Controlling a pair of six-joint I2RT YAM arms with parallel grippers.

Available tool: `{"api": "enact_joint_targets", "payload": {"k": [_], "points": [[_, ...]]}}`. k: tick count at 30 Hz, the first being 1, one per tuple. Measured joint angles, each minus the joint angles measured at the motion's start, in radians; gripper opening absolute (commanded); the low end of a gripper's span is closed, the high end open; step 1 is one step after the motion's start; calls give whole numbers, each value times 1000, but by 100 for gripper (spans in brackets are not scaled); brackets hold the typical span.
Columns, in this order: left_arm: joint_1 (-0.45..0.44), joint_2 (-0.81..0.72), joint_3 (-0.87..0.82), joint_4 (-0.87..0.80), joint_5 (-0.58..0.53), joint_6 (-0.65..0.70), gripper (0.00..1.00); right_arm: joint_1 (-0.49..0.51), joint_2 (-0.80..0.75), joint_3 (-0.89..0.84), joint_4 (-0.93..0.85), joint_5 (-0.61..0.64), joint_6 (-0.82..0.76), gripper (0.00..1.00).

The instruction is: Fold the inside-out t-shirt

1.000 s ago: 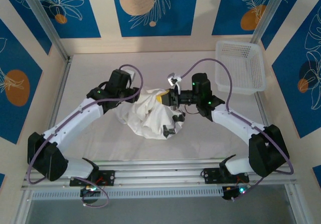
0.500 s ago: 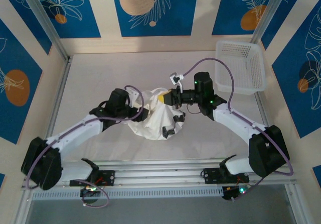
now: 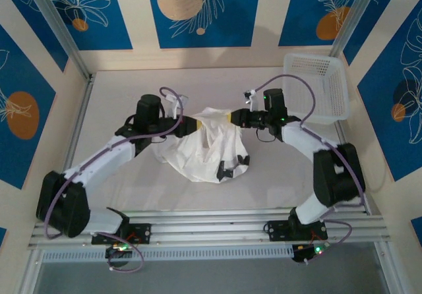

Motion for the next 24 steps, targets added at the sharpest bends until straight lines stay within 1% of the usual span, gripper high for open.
{"api": "enact_joint_targets", "payload": {"k": [2,4,6,8,10,11,13,15,18,19,20,22,23,24], "points": [[0,-61,2,-35,29,-6,0,1,43,-12,-1,-11,35,38],[0,-103,8,-74,36,-10,0,11,27,-31,0,3,61,40],[0,-117,17,-116,31,-10,0,28,-41,-55,3,53,67,41],[0,-113,24,-157,17,-10,0,61,-160,-96,18,146,61,45],[0,-99,24,-184,10,-15,0,130,-308,-161,74,252,23,48],[0,-90,24,-191,8,-18,0,171,-366,-193,108,281,-6,50],[0,-71,24,-200,5,-29,0,284,-471,-264,176,328,-101,55],[0,-56,24,-200,5,-36,0,375,-509,-303,203,345,-190,57],[0,-43,27,-200,5,-44,0,445,-473,-314,219,383,-284,59],[0,-40,30,-200,5,-48,0,458,-444,-314,227,406,-310,57],[0,-39,32,-200,5,-51,0,467,-417,-313,233,425,-327,49],[0,-39,32,-200,4,-55,0,475,-346,-302,232,460,-359,18],[0,-39,32,-200,-1,-55,0,474,-315,-291,224,463,-367,6],[0,-39,33,-204,-12,-53,0,473,-290,-277,209,456,-370,0]]}}
